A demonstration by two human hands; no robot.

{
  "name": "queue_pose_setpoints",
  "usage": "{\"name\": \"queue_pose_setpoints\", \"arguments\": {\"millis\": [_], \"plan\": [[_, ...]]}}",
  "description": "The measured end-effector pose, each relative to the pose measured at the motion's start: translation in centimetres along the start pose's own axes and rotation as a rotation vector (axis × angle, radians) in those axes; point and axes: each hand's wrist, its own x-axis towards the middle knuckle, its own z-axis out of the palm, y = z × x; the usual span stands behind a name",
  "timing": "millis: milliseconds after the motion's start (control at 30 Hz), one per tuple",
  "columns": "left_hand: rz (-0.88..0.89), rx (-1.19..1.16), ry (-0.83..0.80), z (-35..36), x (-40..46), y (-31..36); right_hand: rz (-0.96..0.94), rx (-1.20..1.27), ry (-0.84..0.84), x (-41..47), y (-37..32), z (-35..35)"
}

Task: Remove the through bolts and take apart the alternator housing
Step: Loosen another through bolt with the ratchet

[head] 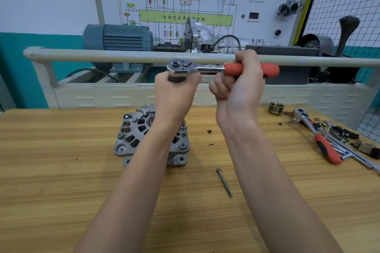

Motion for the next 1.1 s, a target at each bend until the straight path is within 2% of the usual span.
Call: {"name": "queue_pose_setpoints", "arguments": {"millis": [67,133,167,233,333,400,467,533,633,700,800,867,1033,1100], "plan": [[-0.013,-0.057,0.156,0.7,-0.2,-0.2,-0.096,0.009,0.019,-0.8,0.7,0.4],[0.001,-0.037,0.128,0.3,-0.1,-0.3,-0.103,-0.007,-0.005,-0.8,0.7,0.4],[0.019,-0.006,0.044,-0.2,0.1,-0.3,-0.061,-0.023,-0.025,-0.5,0.4,0.3],[0.064,0.059,-0.231,-1.7,0.5,0.0,0.069,-0.053,-0.105,0.5,-0.5,-0.2],[0.088,0.181,-0.616,-3.2,0.5,0.3,0.255,-0.078,-0.304,1.7,-1.6,-1.1],[0.07,0.196,-0.684,-3.0,0.2,0.3,0.301,-0.081,-0.376,2.1,-2.0,-1.5],[0.061,0.15,-0.614,-2.4,0.0,0.2,0.295,-0.067,-0.364,2.1,-2.1,-1.5],[0.049,0.085,-0.481,-1.8,0.1,0.2,0.249,-0.021,-0.26,1.8,-1.7,-1.2],[0.043,0.01,-0.146,-0.5,0.1,-0.3,0.098,0.027,-0.038,0.8,-0.6,-0.4],[0.069,-0.006,0.058,0.5,-0.2,-0.5,0.004,0.041,0.04,0.0,0.1,0.1],[0.093,-0.003,0.149,0.8,-0.4,-0.6,-0.051,0.022,0.039,-0.5,0.3,0.4],[0.098,0.032,0.047,0.0,-0.1,-0.5,0.021,-0.047,-0.058,0.0,-0.3,0.1],[0.096,0.158,-0.577,-2.8,0.3,0.2,0.283,-0.106,-0.343,2.0,-2.3,-1.5],[0.086,0.225,-0.664,-2.7,0.0,0.5,0.334,-0.089,-0.405,2.3,-2.7,-1.9]]}}
